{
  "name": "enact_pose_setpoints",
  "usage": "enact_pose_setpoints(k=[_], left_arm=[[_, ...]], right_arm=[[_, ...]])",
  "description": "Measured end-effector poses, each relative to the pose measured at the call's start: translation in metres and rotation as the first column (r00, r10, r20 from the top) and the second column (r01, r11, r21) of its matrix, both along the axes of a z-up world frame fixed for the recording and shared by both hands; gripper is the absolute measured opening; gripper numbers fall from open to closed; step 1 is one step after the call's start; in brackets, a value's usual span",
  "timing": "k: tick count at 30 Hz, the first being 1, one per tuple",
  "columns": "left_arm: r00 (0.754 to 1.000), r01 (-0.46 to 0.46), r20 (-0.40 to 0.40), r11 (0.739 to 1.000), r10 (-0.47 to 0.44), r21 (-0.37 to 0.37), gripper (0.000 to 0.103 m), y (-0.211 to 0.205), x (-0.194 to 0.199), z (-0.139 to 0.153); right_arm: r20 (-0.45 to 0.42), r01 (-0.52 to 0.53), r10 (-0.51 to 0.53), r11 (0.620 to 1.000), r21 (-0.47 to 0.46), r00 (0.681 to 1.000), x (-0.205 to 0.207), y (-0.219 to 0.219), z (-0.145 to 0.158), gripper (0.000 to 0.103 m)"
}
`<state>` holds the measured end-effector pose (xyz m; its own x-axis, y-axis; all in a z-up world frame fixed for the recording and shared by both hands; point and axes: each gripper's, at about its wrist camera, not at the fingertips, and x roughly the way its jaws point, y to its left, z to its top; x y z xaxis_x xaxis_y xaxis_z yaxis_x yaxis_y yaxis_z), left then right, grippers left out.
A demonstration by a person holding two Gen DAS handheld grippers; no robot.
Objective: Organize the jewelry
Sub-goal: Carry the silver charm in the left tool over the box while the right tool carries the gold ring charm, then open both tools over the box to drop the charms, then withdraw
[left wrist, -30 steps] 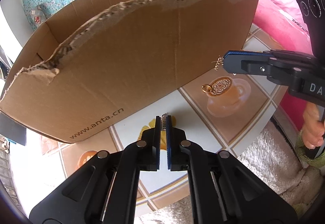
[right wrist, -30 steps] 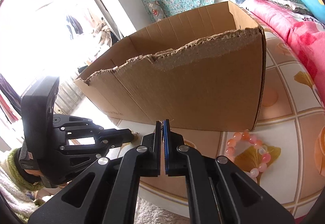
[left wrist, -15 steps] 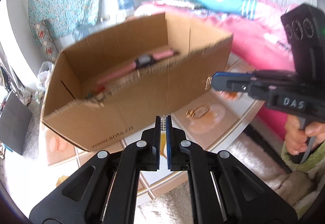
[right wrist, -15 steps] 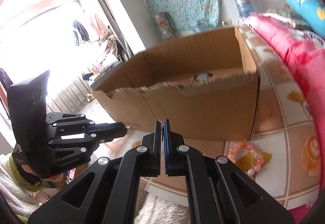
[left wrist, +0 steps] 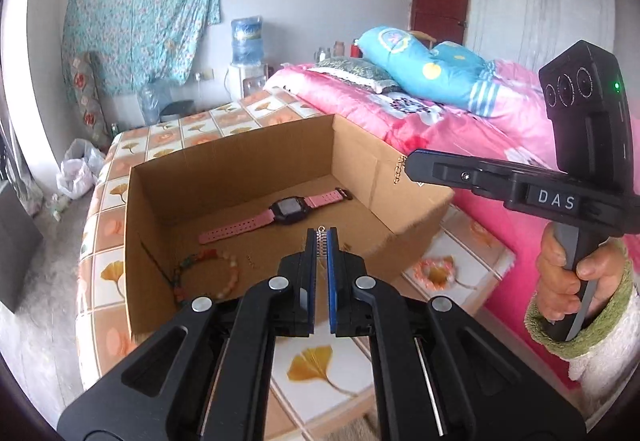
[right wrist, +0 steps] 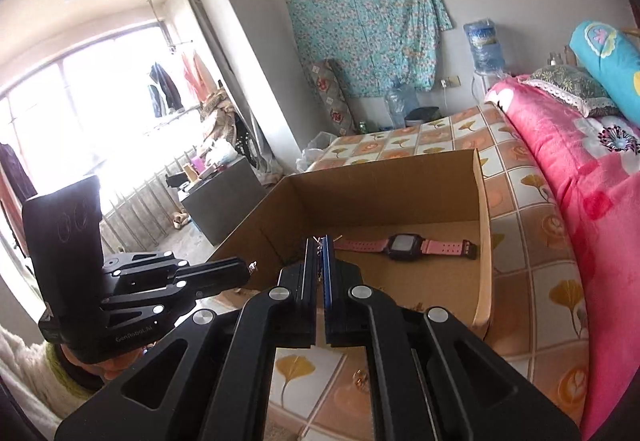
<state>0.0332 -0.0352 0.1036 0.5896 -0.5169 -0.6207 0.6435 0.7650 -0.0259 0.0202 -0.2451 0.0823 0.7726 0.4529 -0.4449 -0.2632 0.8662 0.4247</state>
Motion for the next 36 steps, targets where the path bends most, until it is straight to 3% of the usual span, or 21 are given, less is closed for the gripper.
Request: enact_pose_setpoints(k=[6,13,16,22,26,28,36], left_arm=[[0.991,-0.032,-0.133,0.999,0.029,-0.020,0.004,-0.011,0.060,-0.018],[0.970,-0.047,-0.238,0.999,0.047,0.004,0.004,-0.029,0.102,-0.042],[0.961,-0.059,-0.269,0.998,0.060,0.011,0.006,-0.035,0.112,-0.049],[0.961,-0.090,-0.264,0.996,0.087,-0.001,0.018,-0.032,0.115,-0.050],[0.963,-0.106,-0.249,0.994,0.103,0.004,0.027,-0.028,0.113,-0.047],[0.965,-0.110,-0.238,0.994,0.107,0.002,0.029,-0.024,0.109,-0.043],[0.983,-0.119,-0.142,0.993,0.115,-0.022,0.059,-0.001,0.070,-0.013]], right_arm=[[-0.161,0.038,-0.041,0.999,-0.023,0.986,0.059,-0.010,-0.017,0.003],[-0.238,0.055,-0.067,0.997,-0.057,0.969,0.091,-0.013,-0.038,0.003],[-0.232,0.051,-0.066,0.996,-0.070,0.970,0.094,-0.014,-0.040,0.004],[-0.222,0.065,-0.080,0.995,-0.072,0.972,0.097,-0.021,-0.037,0.005],[-0.215,0.092,-0.102,0.994,-0.057,0.971,0.091,-0.028,-0.034,0.019],[-0.208,0.103,-0.112,0.993,-0.052,0.972,0.087,-0.030,-0.031,0.019],[-0.137,0.155,-0.159,0.987,-0.039,0.978,0.042,-0.037,-0.005,0.029]])
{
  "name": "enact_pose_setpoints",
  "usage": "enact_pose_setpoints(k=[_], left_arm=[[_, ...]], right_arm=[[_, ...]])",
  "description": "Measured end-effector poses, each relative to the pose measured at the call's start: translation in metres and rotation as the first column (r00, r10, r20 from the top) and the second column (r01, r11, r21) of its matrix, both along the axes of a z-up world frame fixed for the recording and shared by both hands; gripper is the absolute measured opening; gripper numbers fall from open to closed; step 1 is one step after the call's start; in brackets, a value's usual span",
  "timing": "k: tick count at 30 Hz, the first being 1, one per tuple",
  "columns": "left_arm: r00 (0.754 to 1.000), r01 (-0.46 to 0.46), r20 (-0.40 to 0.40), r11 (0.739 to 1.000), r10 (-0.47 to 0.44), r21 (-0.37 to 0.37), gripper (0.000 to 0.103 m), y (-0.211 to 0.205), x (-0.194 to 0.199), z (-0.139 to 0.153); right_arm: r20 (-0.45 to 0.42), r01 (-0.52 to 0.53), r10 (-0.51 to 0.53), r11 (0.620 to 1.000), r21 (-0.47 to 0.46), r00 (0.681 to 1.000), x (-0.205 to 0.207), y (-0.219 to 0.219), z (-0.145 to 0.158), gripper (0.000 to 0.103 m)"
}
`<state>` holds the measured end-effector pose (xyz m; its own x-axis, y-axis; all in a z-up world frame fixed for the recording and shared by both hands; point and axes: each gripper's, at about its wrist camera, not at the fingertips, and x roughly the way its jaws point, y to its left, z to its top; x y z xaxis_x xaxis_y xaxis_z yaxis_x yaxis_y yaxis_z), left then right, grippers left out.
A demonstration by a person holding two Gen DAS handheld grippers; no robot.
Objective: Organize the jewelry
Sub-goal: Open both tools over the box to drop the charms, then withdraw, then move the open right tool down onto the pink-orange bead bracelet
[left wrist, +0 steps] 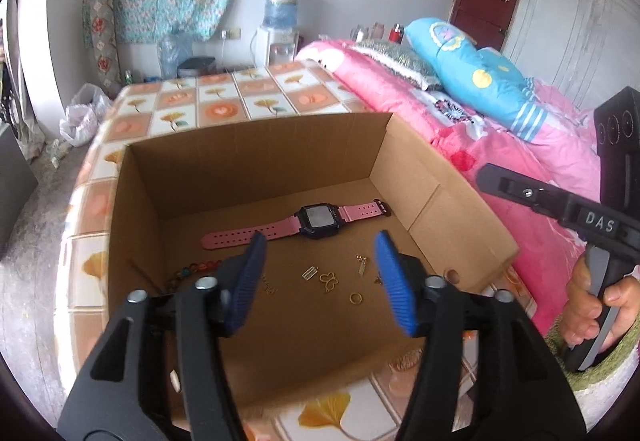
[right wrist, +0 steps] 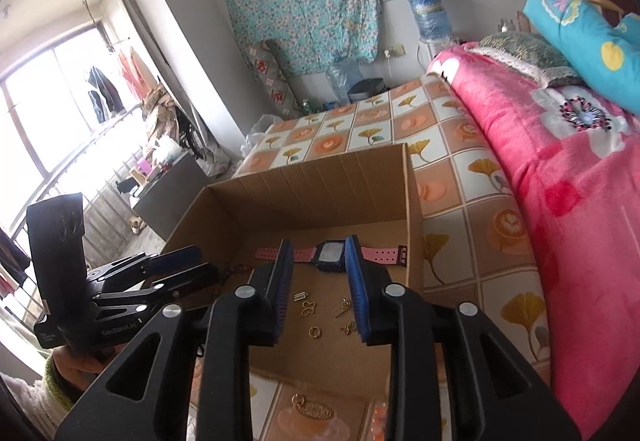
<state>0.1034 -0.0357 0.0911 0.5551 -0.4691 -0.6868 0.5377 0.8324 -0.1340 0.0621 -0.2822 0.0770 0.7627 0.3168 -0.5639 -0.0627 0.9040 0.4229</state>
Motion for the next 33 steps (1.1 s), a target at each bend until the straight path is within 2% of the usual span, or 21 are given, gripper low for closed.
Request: enact_pose_setpoints(k=[2,6,11,15,18,23,28,31,33], left_arm=[[1.000,0.004,0.017,1.000,-0.004,-0.005,0.068,0.008,-0.012,0.006],[0.999,0.011,0.039,1.000,-0.010,-0.016,0.074,0.027,-0.037,0.013],[0.996,0.047,0.073,0.999,-0.047,-0.011,0.084,0.044,-0.073,0.016],[0.994,0.082,0.074,0.996,-0.083,0.027,0.088,0.047,-0.098,0.006],[0.997,0.069,0.030,0.995,-0.072,0.069,0.088,0.045,-0.110,-0.016],[0.997,-0.003,-0.082,0.993,0.013,0.118,0.088,0.042,-0.106,-0.059],[0.983,-0.080,-0.148,0.981,0.107,0.178,0.088,0.042,-0.092,-0.089],[0.975,-0.106,-0.171,0.976,0.139,0.190,0.088,0.043,-0.085,-0.098],[0.971,-0.120,-0.180,0.973,0.157,0.197,0.088,0.044,-0.082,-0.101]], right_arm=[[0.020,0.021,-0.021,1.000,0.013,1.000,-0.021,-0.005,0.006,0.037],[0.016,0.047,-0.047,0.999,0.009,0.999,-0.056,-0.007,0.009,0.047],[-0.004,0.058,-0.058,0.998,-0.023,0.998,-0.092,-0.002,0.005,0.067],[-0.042,0.092,-0.093,0.995,-0.039,0.995,-0.111,0.000,-0.007,0.069],[-0.066,0.097,-0.099,0.995,-0.031,0.993,-0.116,0.001,-0.017,0.069],[-0.133,0.087,-0.090,0.996,-0.028,0.987,-0.110,0.010,-0.036,0.069],[-0.215,0.060,-0.073,0.996,-0.067,0.974,-0.095,0.025,-0.053,0.069],[-0.268,0.045,-0.078,0.991,-0.128,0.960,-0.086,0.034,-0.066,0.079],[-0.299,0.027,-0.074,0.987,-0.160,0.951,-0.082,0.039,-0.075,0.079]])
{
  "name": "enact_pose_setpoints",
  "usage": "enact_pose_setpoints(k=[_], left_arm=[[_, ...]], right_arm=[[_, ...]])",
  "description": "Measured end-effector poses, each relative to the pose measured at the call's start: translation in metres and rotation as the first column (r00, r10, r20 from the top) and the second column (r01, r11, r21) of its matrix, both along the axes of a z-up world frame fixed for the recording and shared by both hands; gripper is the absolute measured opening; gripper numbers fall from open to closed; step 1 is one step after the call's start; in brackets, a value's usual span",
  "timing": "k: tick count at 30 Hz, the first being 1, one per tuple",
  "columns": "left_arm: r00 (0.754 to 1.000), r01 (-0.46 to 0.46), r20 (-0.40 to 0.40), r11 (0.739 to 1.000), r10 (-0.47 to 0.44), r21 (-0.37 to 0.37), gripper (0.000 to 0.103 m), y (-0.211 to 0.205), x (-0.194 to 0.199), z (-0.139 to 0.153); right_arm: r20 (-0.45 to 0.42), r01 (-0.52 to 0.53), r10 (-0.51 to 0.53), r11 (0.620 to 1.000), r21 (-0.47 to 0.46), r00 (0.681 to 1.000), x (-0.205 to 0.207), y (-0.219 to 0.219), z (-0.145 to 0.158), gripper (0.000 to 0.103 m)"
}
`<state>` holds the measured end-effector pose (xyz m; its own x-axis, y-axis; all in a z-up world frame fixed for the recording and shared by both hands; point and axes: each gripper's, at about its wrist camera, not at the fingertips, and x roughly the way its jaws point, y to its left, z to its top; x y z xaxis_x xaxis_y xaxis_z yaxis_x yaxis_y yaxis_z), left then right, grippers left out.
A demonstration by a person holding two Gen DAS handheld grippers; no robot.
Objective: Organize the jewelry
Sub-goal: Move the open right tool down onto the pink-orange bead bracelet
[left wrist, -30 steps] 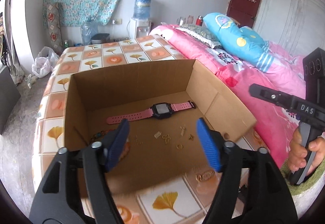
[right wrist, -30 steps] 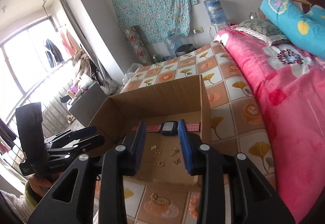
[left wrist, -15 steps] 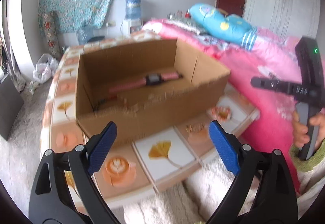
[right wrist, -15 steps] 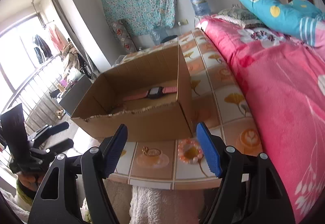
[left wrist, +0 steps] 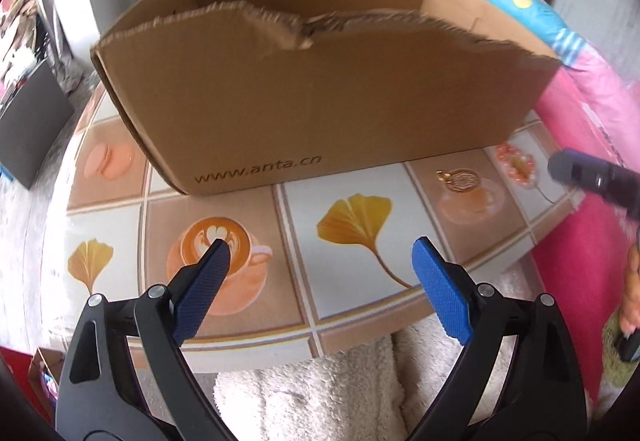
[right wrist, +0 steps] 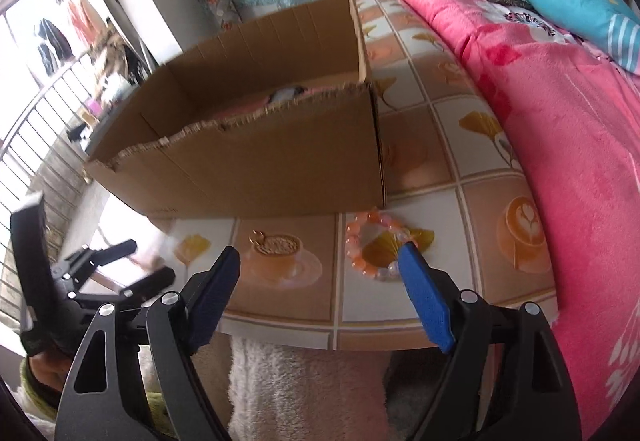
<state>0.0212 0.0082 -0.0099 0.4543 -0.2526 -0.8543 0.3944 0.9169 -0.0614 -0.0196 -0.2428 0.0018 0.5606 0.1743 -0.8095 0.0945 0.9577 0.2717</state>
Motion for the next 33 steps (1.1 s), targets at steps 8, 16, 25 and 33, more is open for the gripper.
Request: enact_pose_setpoints(k=[8,16,25,33], left_arm=[[1.000,-0.019,-0.011,0.999,0.020,0.030,0.091,-0.002,0.004,-0.011],[1.000,-0.017,0.024,0.997,0.016,0.074,0.094,-0.018,-0.002,-0.015],[0.998,-0.038,0.043,0.996,0.034,0.082,0.095,-0.025,-0.006,-0.017],[0.998,-0.047,0.049,0.996,0.043,0.080,0.095,-0.024,-0.007,-0.021]], right_arm=[[-0.032,-0.012,0.013,1.000,0.012,0.999,0.011,0.002,-0.015,0.079],[-0.065,-0.009,0.010,1.000,0.009,0.998,0.021,0.003,-0.025,0.067],[-0.086,-0.004,0.003,1.000,-0.010,0.996,0.025,0.006,-0.034,0.055],[-0.089,-0.006,0.005,1.000,-0.006,0.996,0.025,0.007,-0.035,0.050]])
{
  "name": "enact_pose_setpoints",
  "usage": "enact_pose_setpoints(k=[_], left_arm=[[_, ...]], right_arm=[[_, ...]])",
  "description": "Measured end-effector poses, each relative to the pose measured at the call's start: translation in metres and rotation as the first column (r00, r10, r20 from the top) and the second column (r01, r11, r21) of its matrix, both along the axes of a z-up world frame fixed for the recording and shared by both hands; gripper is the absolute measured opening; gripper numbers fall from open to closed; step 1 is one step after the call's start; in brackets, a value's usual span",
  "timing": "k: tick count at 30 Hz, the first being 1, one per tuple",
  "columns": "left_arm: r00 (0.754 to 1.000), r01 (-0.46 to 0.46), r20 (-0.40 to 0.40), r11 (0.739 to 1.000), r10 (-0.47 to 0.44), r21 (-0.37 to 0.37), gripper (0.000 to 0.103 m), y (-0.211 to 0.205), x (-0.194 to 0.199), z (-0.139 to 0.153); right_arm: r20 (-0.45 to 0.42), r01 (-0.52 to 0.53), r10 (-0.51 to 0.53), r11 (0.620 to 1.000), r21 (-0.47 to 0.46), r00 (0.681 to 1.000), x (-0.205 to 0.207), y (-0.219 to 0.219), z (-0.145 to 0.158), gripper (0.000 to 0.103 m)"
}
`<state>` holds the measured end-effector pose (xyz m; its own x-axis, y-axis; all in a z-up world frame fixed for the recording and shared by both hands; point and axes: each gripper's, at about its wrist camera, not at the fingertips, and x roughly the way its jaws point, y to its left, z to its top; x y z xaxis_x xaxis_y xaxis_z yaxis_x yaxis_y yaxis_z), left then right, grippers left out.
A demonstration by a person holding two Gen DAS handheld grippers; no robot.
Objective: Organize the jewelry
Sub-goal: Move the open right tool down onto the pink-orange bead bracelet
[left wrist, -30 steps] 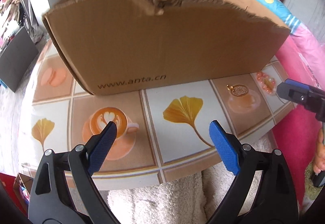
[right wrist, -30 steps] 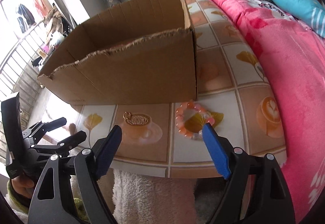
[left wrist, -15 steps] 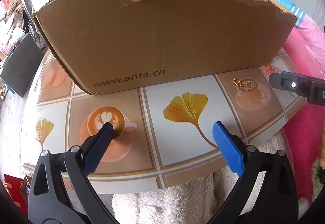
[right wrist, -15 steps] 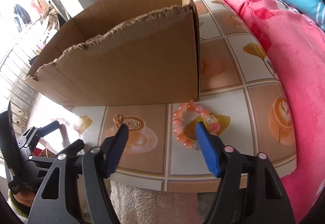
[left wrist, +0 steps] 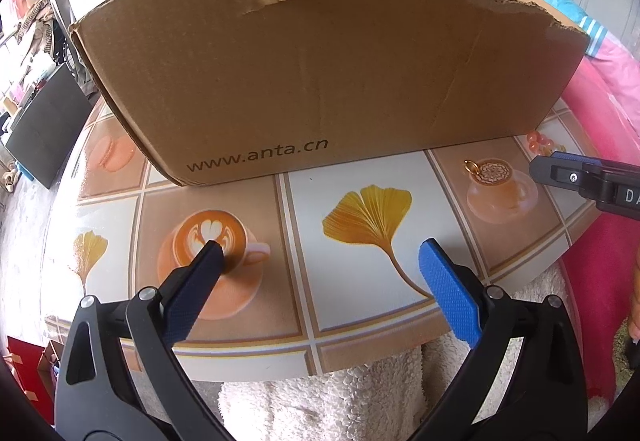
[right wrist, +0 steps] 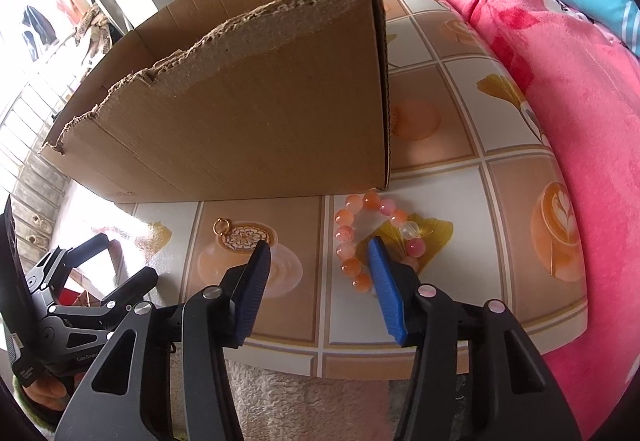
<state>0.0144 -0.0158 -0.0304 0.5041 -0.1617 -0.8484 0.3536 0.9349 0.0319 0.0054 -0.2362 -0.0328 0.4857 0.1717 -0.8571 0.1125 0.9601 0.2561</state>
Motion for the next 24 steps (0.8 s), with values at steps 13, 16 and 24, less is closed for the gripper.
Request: enact_pose_setpoints(k=[13,16,24], left_arm=[[1.000,0.002,0.016,1.000,-0.002,-0.006,0.095,0.004,-0.005,0.001],[1.000,0.002,0.019,1.000,-0.002,-0.006,0.095,0.005,-0.005,0.001],[1.000,0.011,0.028,1.000,-0.011,-0.008,0.095,0.006,-0.007,0.000]], right_arm=[[-0.004,-0.036,0.036,0.999,0.036,0.999,-0.001,0.007,0.000,0.050],[-0.005,-0.073,0.074,0.996,0.059,0.997,-0.003,0.015,0.000,0.050],[0.008,-0.046,0.046,0.999,-0.004,0.999,-0.008,0.011,0.000,0.044]])
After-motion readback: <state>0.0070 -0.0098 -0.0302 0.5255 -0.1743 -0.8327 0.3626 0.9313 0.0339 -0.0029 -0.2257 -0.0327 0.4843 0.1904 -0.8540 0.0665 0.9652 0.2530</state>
